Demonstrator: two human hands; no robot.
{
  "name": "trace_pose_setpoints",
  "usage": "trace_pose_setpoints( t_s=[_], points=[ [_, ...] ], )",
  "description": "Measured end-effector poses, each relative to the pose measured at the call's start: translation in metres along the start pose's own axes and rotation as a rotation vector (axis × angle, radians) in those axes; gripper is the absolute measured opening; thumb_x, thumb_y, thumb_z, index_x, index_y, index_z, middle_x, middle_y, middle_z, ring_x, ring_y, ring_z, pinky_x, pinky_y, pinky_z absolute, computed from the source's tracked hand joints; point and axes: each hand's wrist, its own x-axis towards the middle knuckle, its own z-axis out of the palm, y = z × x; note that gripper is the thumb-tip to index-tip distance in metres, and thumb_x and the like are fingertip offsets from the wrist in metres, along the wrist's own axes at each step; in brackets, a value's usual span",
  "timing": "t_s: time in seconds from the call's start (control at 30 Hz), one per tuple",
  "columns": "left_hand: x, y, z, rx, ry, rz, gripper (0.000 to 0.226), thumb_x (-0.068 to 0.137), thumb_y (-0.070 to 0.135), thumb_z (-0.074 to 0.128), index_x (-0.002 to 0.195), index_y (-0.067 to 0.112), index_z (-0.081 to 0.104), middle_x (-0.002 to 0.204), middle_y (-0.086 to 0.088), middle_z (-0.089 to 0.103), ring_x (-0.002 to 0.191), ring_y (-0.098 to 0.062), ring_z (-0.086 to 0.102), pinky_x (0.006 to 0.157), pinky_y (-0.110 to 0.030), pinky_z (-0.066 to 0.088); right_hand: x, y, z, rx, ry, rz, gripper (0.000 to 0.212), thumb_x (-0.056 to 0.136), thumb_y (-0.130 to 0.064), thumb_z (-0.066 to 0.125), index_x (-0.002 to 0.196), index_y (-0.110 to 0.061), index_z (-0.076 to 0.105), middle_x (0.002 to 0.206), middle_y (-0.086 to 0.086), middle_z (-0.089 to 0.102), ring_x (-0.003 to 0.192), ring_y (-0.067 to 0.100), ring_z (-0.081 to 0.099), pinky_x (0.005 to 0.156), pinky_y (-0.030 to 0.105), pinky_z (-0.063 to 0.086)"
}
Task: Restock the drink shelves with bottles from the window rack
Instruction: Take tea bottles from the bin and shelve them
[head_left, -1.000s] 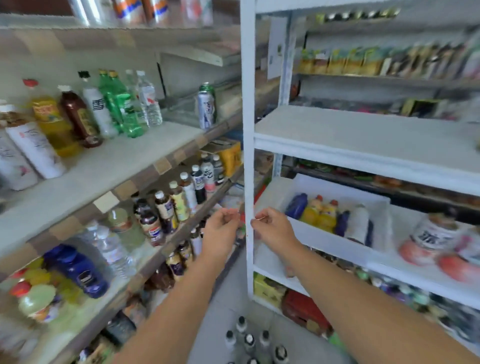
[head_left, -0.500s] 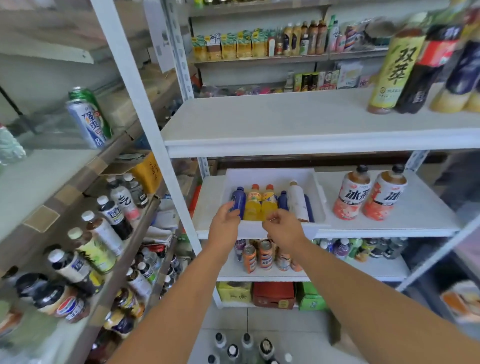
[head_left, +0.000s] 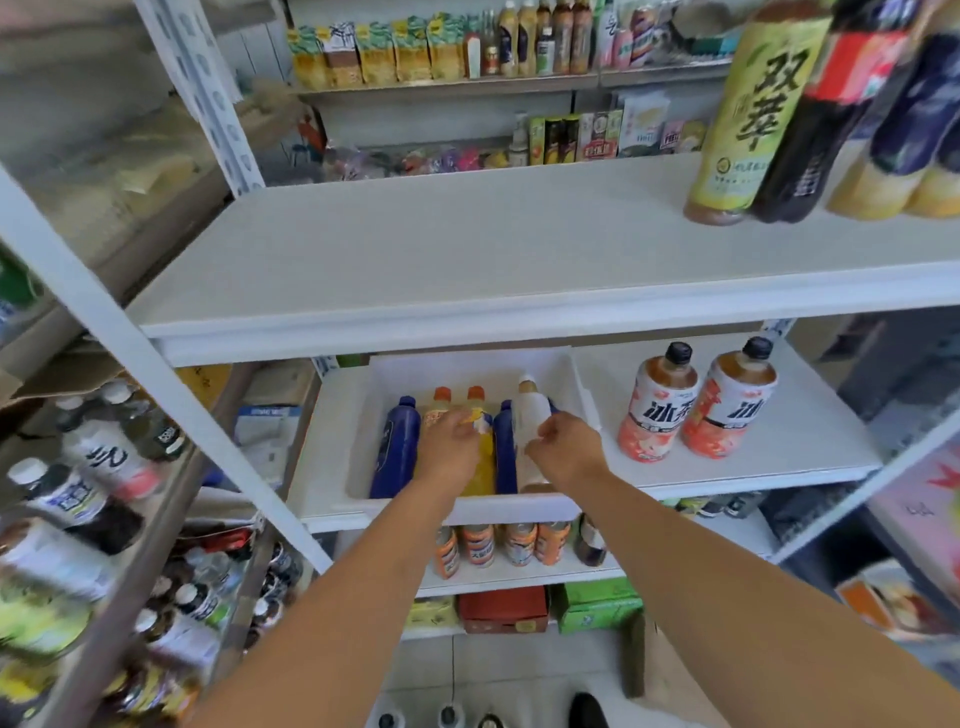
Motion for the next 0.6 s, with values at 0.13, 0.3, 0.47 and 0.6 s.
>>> trace_pose_setpoints(
  t_s=[0.13, 0.3, 0.47, 0.6],
  points=[
    [0.026, 0.008, 0.028, 0.117, -0.053, -0.056, 0.023, 0.101, 0.014, 0.040, 0.106, 0.016, 0.063, 0.106, -0.005, 0.059, 0.088, -0.019, 0.056, 0.074, -0.032, 0.042, 0.035, -0.001, 0.005, -0.175, -0.061, 0.021, 0.056, 0.084, -0.028, 0.068, 0.133, -0.010, 0.049, 0.127, 0.014, 0.057, 0.112, 0.032, 0.059, 0.088, 0.034, 0.053],
    [0.052, -0.007, 0.058, 0.173, -0.116, -0.113, 0.022, 0.092, 0.005, 0.047, 0.078, 0.002, 0.063, 0.099, -0.028, 0.066, 0.095, -0.041, 0.062, 0.070, -0.042, 0.041, 0.057, -0.003, 0.017, -0.176, -0.095, 0.121, 0.089, 0.067, -0.044, 0.081, 0.136, -0.013, 0.034, 0.127, 0.013, 0.052, 0.114, 0.035, 0.059, 0.092, 0.042, 0.054],
    [0.059, -0.011, 0.052, 0.022, 0.025, -0.228, 0.033, 0.099, 0.010, 0.043, 0.120, 0.004, 0.067, 0.120, -0.016, 0.067, 0.107, -0.034, 0.064, 0.083, -0.037, 0.050, 0.068, -0.005, 0.017, -0.158, -0.165, 0.167, 0.083, 0.065, -0.039, 0.078, 0.130, -0.014, 0.034, 0.115, 0.007, 0.061, 0.106, 0.033, 0.064, 0.087, 0.043, 0.057],
    [0.062, -0.015, 0.043, -0.058, 0.082, -0.274, 0.036, 0.098, 0.009, 0.045, 0.129, 0.014, 0.063, 0.127, -0.006, 0.065, 0.110, -0.026, 0.063, 0.094, -0.038, 0.054, 0.071, -0.006, 0.014, 0.018, -0.187, 0.217, 0.076, 0.066, -0.034, 0.081, 0.126, -0.014, 0.039, 0.112, 0.008, 0.062, 0.100, 0.030, 0.065, 0.085, 0.045, 0.059]
  ],
)
